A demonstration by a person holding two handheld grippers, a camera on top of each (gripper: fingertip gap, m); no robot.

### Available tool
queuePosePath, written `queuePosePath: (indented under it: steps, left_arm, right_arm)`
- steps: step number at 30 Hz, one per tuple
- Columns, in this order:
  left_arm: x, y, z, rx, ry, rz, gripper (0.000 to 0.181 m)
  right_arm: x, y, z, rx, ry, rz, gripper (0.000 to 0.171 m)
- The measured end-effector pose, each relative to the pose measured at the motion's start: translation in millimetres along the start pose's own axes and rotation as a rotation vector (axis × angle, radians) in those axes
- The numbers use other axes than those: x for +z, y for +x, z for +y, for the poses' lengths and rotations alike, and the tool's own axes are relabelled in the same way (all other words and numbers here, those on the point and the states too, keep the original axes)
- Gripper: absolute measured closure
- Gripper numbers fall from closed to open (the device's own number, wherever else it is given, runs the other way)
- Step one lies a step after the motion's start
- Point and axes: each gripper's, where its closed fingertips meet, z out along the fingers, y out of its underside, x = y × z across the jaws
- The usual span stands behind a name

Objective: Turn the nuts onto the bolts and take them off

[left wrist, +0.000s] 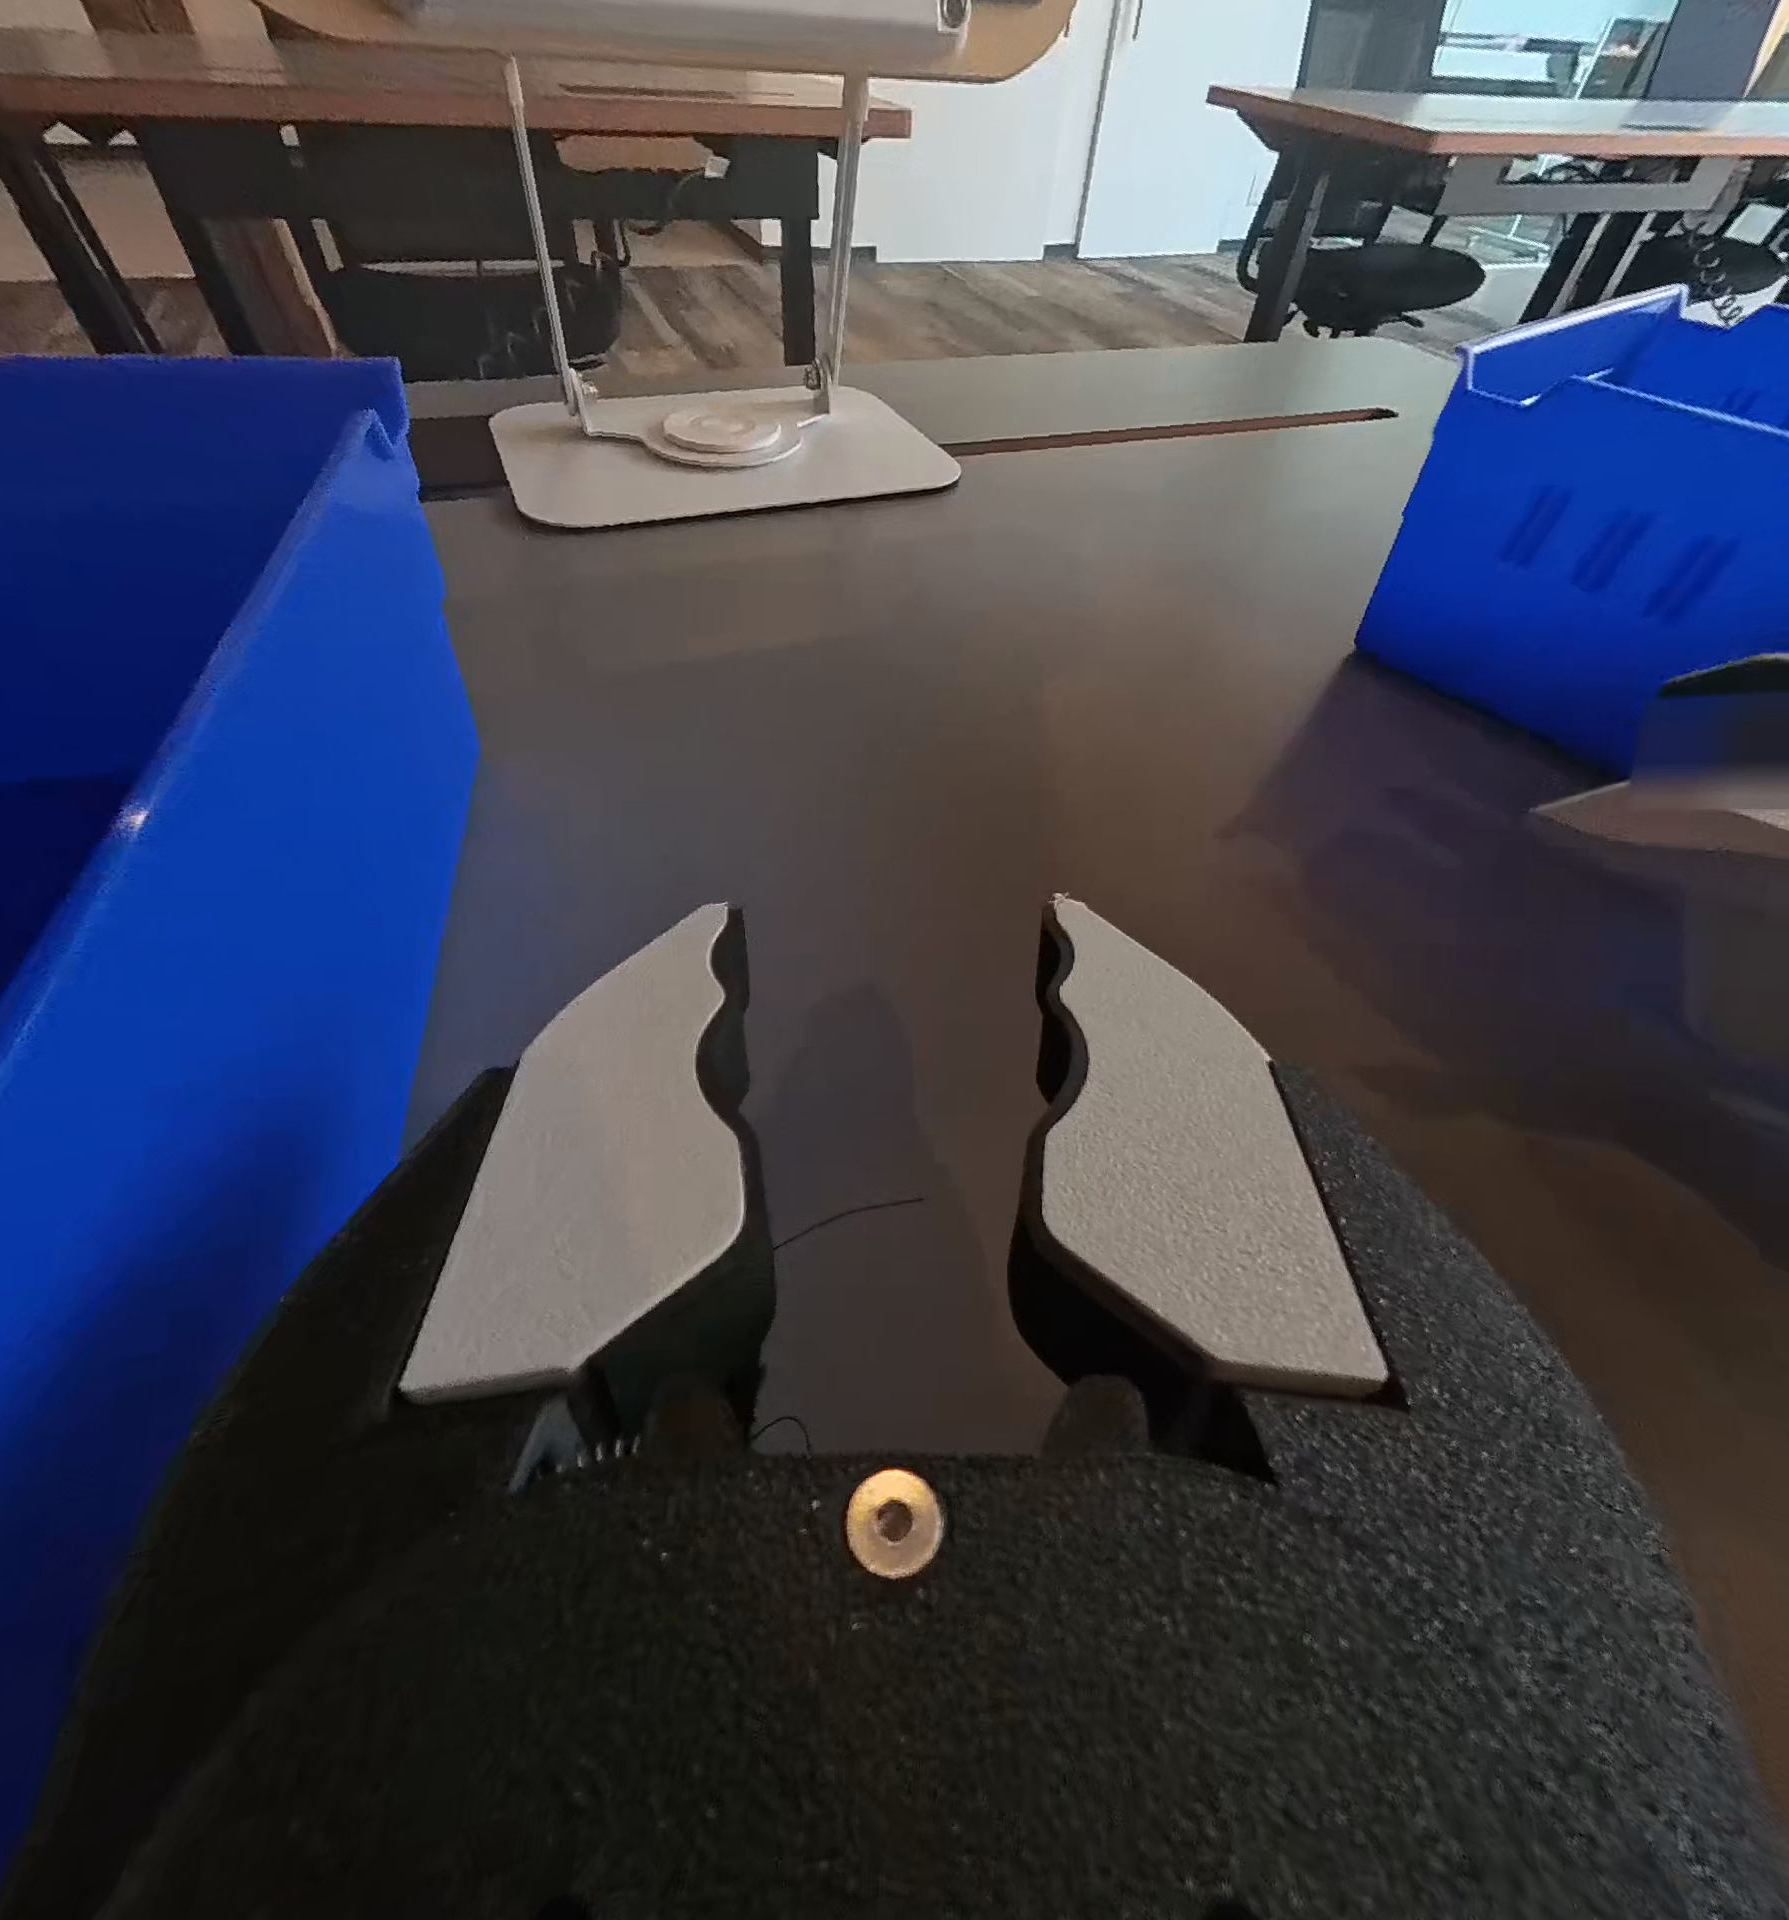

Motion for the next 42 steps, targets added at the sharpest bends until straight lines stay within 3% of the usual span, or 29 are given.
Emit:
queuePosePath:
  steps: [8,13,19,26,32,36,42]
  left_arm:
    - [-0.6,5.7,-4.9,0.029,0.02,0.04,0.122]
    - [1.9,18.4,-10.8,0.116,0.04,0.086,0.123]
    - [2.6,27.4,-18.0,0.131,0.078,0.14,0.125]
    - [-12.7,38.3,-38.5,0.104,0.153,0.24,0.115]
    - [-21.2,50.5,-51.1,0.132,0.217,0.3,0.118]
    - [-19.8,49.7,-51.6,0.17,0.256,0.269,0.127]
    - [-11.9,48.1,-53.5,0.181,0.257,0.203,0.126]
  right_arm:
    - [1.7,-2.1,-2.4,-0.02,0.003,-0.01,0.104]
    - [-6.7,-6.2,-25.3,-0.014,0.125,-0.027,0.104]
    - [-7.7,-22.6,-24.7,-0.047,0.161,-0.074,0.087]
    - [-18.9,-30.7,-34.5,-0.022,0.203,-0.163,0.081]
    - [-26.1,-37.6,-53.9,-0.026,0.258,-0.15,0.102]
    - [-19.0,-47.9,-58.2,-0.029,0.265,-0.137,0.104]
    - [-10.0,-61.8,-37.5,-0.003,0.195,-0.191,0.105]
